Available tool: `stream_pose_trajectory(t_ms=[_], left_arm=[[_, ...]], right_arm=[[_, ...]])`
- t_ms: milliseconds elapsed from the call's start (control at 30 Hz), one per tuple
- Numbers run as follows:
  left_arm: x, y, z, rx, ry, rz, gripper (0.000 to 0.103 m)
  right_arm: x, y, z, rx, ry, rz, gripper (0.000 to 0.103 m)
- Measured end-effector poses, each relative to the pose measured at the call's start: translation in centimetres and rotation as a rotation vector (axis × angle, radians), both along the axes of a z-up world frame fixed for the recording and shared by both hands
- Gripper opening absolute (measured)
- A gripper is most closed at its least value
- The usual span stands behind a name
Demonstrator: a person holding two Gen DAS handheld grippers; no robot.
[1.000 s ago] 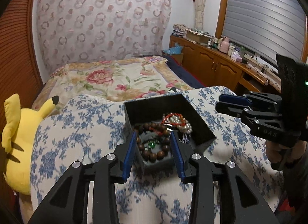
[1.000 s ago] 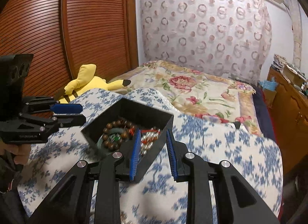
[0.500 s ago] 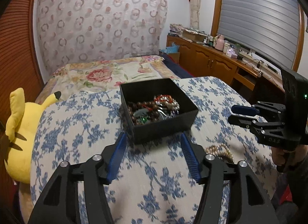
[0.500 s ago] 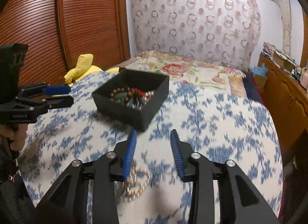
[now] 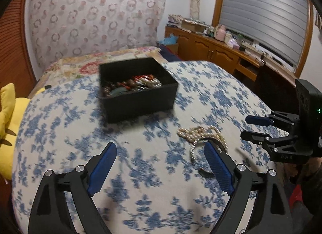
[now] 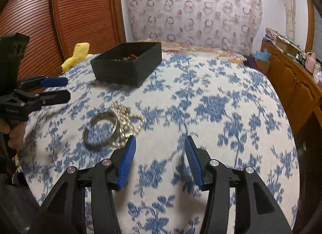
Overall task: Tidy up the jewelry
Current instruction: 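Lower the left tool to the silver bangle and grasp it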
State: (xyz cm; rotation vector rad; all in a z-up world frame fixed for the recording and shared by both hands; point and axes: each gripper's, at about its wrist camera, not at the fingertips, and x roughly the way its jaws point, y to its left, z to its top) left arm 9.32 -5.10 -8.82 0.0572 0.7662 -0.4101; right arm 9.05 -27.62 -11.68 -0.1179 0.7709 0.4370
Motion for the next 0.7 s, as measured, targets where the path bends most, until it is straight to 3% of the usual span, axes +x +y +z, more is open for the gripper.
stream_pose_trajectory(t_ms=[700], left_arm=[[1.1, -6.3, -3.6, 0.054, 0.12, -0.141, 0.087]], right_arm=[[-1.1, -0.6, -0.4, 0.023, -0.014, 0.01, 0.053]])
